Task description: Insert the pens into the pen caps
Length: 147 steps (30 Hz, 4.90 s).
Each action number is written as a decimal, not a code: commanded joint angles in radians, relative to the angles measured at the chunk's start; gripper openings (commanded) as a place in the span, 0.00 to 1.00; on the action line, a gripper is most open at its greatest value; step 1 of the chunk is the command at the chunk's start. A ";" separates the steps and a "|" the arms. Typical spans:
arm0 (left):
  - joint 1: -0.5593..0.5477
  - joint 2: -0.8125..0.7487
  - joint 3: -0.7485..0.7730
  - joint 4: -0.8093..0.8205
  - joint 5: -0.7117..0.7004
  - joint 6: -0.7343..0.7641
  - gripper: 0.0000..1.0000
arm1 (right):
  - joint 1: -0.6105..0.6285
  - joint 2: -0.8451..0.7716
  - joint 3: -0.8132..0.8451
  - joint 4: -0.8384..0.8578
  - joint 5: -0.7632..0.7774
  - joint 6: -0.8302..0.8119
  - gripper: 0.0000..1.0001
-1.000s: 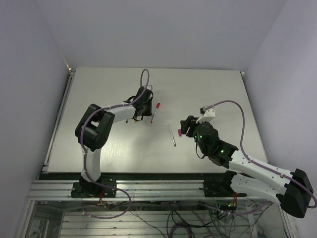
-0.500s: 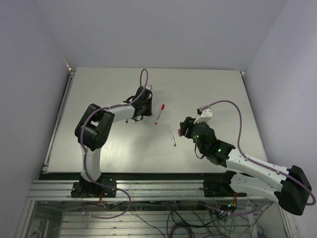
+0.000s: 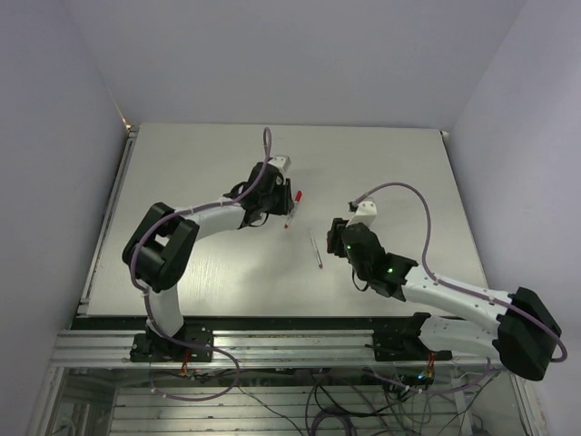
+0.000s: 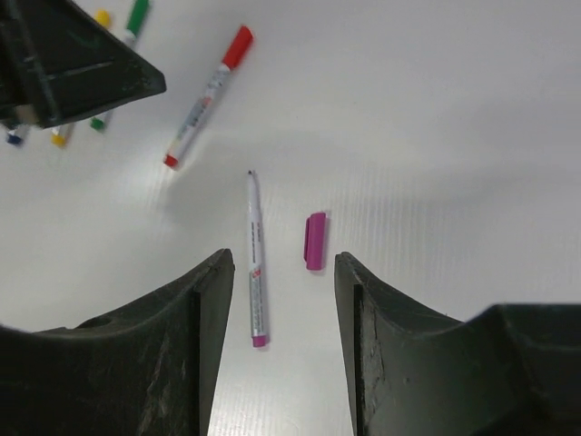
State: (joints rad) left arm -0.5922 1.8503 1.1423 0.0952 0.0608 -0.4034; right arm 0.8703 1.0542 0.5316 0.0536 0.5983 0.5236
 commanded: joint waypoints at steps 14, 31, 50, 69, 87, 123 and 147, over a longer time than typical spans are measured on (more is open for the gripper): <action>-0.133 -0.410 -0.436 0.128 -0.164 -0.072 0.39 | -0.177 0.411 0.246 -0.050 -0.361 -0.083 0.39; -0.135 -0.533 -0.556 0.121 -0.143 -0.106 0.39 | -0.166 0.635 0.370 -0.112 -0.433 -0.139 0.26; -0.135 -0.533 -0.574 0.125 -0.135 -0.116 0.39 | -0.143 0.716 0.395 -0.171 -0.406 -0.106 0.00; -0.150 -0.589 -0.692 0.649 0.203 -0.235 0.43 | -0.142 0.211 0.092 0.325 -0.521 0.026 0.00; -0.189 -0.373 -0.626 0.874 0.239 -0.335 0.45 | -0.126 0.138 0.040 0.418 -0.570 0.069 0.00; -0.191 -0.504 -0.639 0.489 0.055 -0.204 0.07 | -0.111 -0.029 0.034 0.155 -0.284 0.009 0.41; -0.225 -0.551 -0.648 0.255 0.014 -0.118 0.07 | -0.188 0.448 0.218 -0.126 -0.238 -0.002 0.34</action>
State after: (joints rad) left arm -0.8089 1.3022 0.4984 0.3450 0.0776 -0.5308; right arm 0.6872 1.4700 0.7189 -0.0738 0.3466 0.5419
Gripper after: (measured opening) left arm 0.130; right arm 0.346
